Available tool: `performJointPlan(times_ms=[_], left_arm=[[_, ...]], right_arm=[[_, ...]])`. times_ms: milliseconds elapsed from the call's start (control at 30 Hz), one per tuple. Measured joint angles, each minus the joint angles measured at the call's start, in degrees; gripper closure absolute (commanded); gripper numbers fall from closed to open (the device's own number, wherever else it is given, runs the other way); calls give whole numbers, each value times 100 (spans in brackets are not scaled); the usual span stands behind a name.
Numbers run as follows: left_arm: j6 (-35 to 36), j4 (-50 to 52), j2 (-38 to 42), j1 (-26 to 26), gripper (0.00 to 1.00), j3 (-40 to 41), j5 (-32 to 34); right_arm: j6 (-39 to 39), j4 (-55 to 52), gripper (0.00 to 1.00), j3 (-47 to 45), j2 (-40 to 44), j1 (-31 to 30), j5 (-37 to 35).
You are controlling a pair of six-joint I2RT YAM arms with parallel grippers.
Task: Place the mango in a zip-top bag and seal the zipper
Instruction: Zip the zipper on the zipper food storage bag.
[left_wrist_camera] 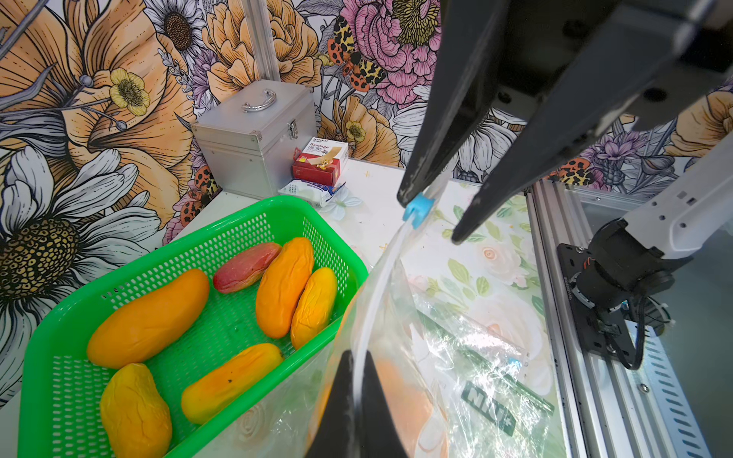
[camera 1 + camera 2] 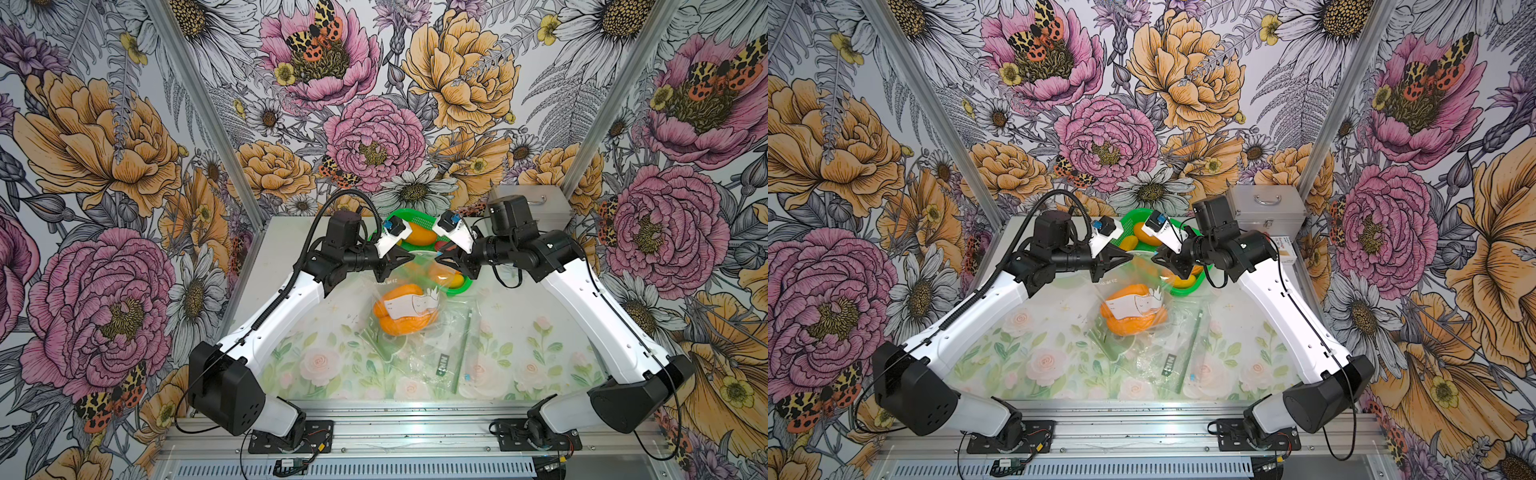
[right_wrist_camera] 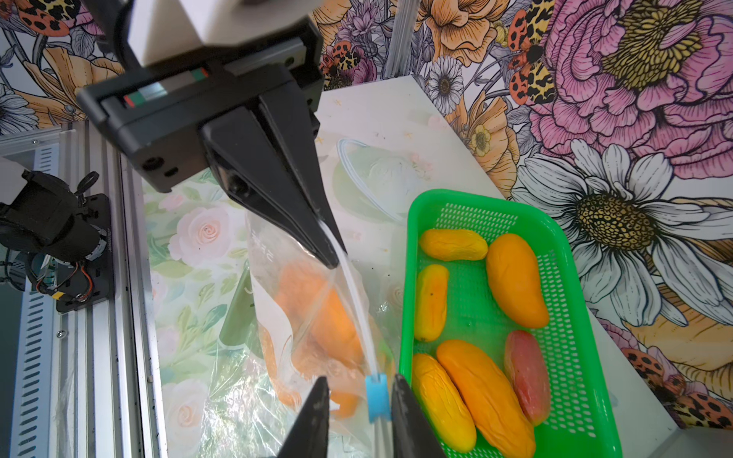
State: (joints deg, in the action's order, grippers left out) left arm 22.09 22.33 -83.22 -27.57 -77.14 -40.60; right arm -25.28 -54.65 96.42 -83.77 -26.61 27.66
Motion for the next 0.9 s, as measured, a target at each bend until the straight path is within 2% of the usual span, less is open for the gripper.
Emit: performJointPlan(times_ms=[167,367,900], left_arm=[[0,0,0,2,100,0,11],[-9,-2,0,35,100,0,103],[-592,-356,400,439,100,313,210]], right_arm=[[-4,0,86,13,-107,-2,0],[20,4,96,17,-109,0,-37],[13,435,100,-249,203,-31,-46]])
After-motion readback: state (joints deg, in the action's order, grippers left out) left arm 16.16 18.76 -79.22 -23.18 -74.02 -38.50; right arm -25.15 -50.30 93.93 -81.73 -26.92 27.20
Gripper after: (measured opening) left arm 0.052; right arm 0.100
